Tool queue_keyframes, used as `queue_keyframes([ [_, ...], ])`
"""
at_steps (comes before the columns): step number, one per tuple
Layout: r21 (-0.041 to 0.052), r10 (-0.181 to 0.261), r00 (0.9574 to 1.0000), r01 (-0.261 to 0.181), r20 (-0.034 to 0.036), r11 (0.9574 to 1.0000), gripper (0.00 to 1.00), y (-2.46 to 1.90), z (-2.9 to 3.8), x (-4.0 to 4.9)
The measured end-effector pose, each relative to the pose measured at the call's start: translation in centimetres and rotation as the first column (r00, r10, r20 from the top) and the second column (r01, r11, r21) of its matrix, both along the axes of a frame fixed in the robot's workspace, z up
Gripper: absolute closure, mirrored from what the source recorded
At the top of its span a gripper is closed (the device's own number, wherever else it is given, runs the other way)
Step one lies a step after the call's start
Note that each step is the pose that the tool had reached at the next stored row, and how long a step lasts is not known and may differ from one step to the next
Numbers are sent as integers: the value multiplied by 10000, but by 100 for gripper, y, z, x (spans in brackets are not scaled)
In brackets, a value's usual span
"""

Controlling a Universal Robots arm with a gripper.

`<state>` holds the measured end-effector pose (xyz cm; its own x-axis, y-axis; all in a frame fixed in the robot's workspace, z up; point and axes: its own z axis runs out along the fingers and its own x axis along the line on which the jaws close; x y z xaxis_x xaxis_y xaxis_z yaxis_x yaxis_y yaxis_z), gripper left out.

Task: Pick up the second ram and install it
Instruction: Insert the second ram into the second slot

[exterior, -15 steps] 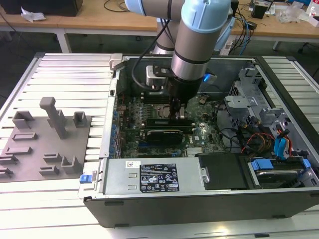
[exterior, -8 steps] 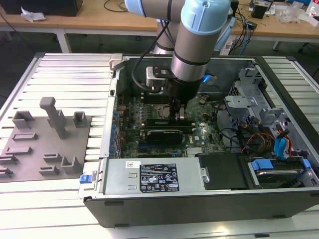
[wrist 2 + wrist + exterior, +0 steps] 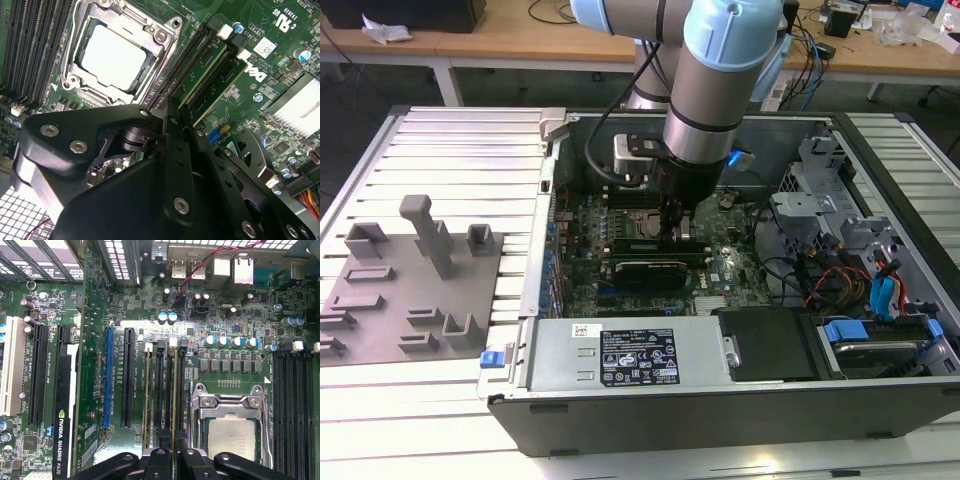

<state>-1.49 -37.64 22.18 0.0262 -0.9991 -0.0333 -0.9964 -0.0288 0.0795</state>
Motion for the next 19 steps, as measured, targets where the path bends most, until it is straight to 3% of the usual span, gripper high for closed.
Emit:
queue_keyframes([
  [19, 0, 42, 10000, -42, -10, 10000, 86, -3, 7, 0],
])
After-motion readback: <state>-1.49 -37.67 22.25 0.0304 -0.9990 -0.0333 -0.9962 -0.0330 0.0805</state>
